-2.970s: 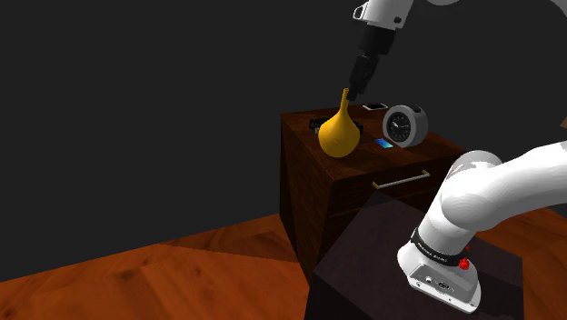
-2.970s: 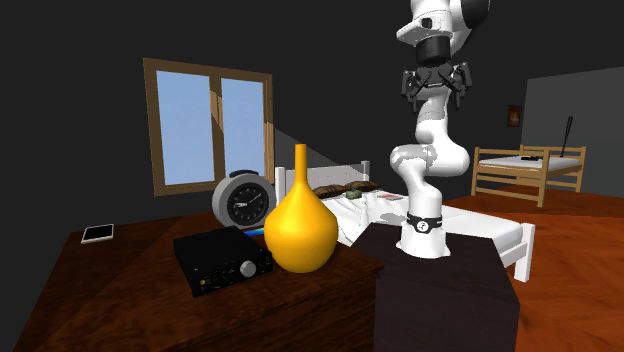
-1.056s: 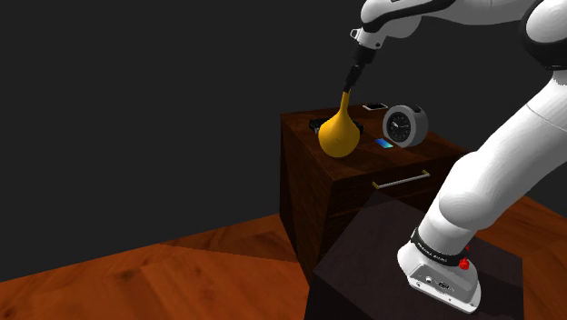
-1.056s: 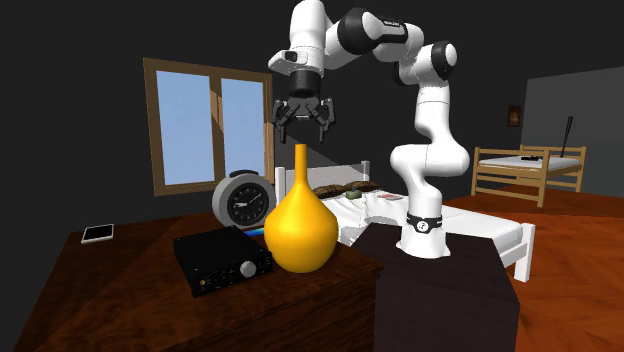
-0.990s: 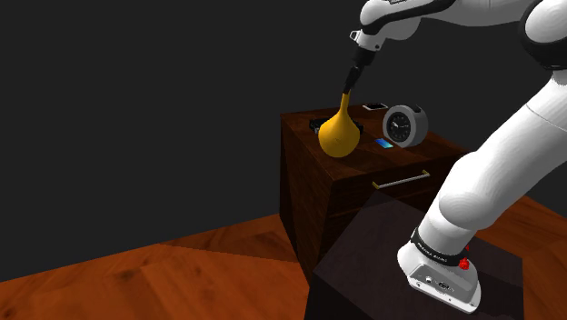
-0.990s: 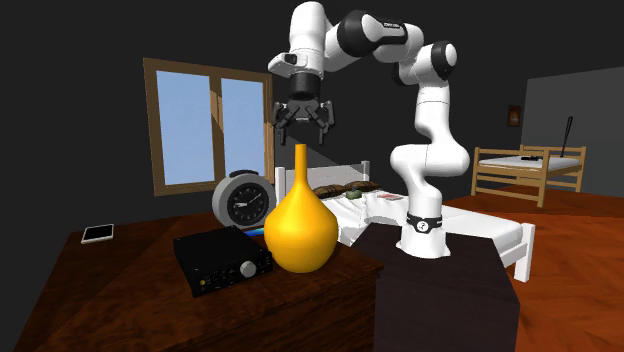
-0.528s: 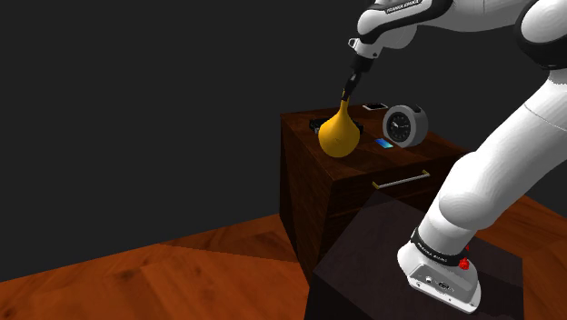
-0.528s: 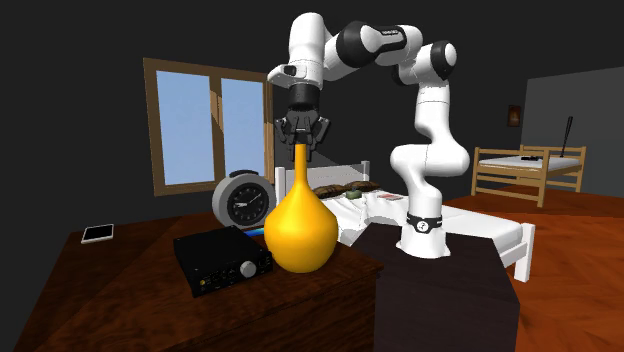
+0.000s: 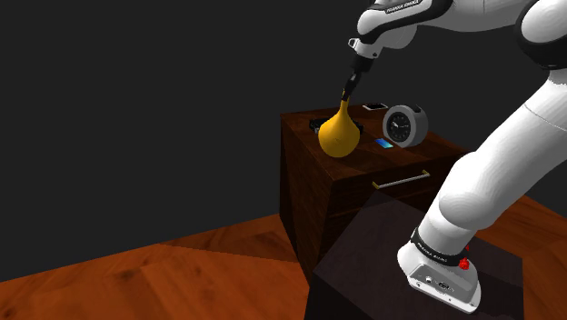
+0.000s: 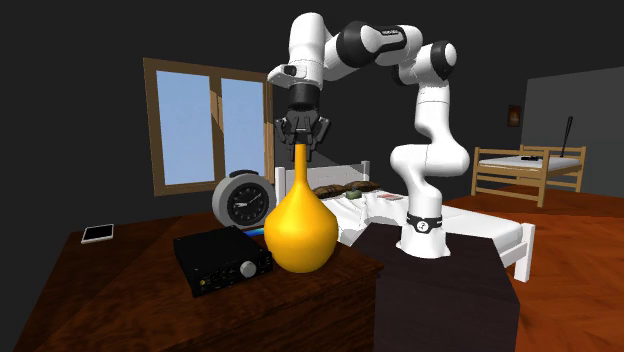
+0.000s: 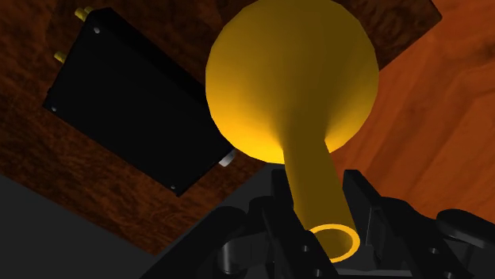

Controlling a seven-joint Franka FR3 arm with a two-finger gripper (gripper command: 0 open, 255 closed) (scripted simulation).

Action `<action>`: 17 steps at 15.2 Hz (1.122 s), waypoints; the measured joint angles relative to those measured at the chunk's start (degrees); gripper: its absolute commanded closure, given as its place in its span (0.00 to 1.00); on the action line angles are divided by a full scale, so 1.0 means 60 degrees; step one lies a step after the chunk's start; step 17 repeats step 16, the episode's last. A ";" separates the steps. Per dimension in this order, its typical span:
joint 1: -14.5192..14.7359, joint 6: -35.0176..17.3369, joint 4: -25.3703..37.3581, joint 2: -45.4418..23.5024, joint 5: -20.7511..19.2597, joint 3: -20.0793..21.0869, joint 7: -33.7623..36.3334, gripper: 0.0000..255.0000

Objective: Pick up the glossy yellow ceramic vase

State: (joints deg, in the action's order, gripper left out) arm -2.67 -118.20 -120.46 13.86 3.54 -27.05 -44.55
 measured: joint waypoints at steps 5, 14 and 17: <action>-0.0002 0.0502 0.0434 0.0057 -0.0046 0.0029 0.0078 1.00; 0.0037 0.1669 0.1639 0.0029 -0.0064 0.0095 0.0249 1.00; 0.0039 0.1877 0.1860 0.0016 -0.0062 0.0092 0.0259 1.00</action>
